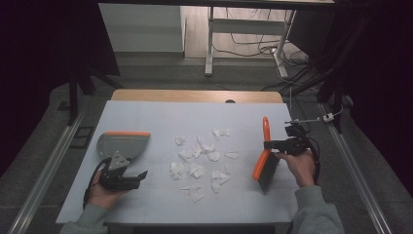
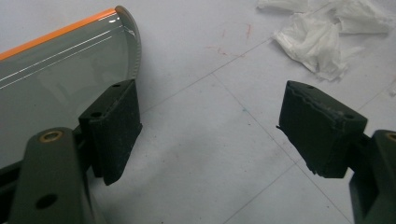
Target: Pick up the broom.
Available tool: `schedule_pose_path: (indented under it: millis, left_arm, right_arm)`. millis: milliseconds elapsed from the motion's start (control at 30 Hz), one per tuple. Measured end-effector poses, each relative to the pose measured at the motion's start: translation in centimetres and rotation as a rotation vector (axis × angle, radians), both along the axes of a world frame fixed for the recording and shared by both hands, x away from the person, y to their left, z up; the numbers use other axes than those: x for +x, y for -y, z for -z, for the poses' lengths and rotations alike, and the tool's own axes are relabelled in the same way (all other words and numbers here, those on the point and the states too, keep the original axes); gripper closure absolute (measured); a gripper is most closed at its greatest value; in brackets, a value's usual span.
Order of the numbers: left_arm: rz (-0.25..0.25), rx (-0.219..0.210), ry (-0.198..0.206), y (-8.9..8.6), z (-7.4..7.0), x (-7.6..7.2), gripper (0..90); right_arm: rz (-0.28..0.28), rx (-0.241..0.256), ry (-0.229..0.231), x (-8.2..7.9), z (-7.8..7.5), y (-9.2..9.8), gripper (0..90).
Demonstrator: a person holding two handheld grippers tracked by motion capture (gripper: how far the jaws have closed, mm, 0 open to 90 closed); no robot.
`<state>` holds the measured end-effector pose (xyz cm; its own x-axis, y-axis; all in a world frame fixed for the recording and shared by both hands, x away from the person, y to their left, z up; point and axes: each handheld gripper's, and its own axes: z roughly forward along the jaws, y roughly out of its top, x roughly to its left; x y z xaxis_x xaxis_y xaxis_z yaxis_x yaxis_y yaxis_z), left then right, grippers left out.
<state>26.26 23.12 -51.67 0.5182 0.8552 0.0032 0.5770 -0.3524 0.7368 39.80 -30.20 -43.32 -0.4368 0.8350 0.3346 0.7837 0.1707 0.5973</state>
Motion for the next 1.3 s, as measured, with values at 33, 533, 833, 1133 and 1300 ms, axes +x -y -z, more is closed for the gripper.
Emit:
schedule_pose_path:
  millis: [33,533,833,1133,1300]
  left_arm:
    - [0.000,0.000,0.000,0.0,0.0,0.0,21.6]
    - [0.046,-0.015,0.045,2.1,-1.1,-0.1,22.0]
    - [0.109,-0.046,0.070,5.4,-2.4,-0.2,22.0]
    - [0.152,-0.061,0.086,7.7,-3.1,0.0,22.1]
    - [0.199,-0.064,0.092,9.4,-3.6,0.1,22.1]
  right_arm:
    - [-0.008,0.018,0.008,-0.1,-0.1,0.0,70.8]
    - [-0.072,0.151,0.108,-1.3,-0.7,-1.5,70.8]
    - [-0.112,0.227,0.160,-1.5,-1.0,-3.5,70.8]
    - [-0.145,0.274,0.168,-1.7,-0.9,-5.6,70.8]
    - [-0.151,0.295,0.187,-2.0,-0.8,-7.3,70.7]
